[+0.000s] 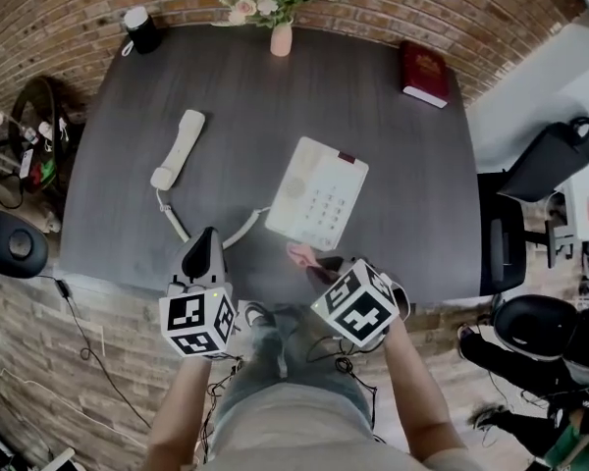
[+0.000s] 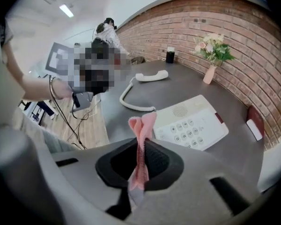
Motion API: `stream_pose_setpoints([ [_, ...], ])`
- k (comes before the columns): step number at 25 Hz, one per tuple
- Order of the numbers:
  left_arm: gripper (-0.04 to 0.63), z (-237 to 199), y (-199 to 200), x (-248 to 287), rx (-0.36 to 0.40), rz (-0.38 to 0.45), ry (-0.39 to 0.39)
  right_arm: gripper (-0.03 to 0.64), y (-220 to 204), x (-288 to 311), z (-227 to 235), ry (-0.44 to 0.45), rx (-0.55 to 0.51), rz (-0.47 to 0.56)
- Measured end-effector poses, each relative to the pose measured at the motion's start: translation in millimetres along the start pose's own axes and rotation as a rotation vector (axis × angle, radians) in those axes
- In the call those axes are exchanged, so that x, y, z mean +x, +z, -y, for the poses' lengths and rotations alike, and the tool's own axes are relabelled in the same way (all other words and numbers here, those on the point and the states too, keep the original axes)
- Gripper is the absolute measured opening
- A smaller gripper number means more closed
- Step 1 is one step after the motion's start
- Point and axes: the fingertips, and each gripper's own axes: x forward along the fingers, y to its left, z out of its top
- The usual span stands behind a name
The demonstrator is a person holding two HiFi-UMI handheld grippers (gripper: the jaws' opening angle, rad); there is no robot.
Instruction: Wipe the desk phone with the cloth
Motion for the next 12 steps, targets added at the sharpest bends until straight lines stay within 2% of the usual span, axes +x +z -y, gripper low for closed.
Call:
stream_pose_setpoints([
  [4, 0.005, 12, 27, 3, 0.031, 0.031, -0.027, 0.02, 28, -37, -1, 0.032, 0.029, 0.128],
  [7, 0.005, 20, 52, 7, 0.038, 0.054, -0.051, 0.02, 49, -67, 6, 0.024, 0.029, 0.221],
  [9, 0.005, 22, 70, 11, 0.028, 0.06, -0.062, 0.02, 65, -89, 19, -0.028, 0.03, 0.3],
  [12, 0.005, 25, 104, 15, 0.04, 0.098, -0.072, 0.02, 86, -125, 46, -0.166, 0.039, 0.429],
])
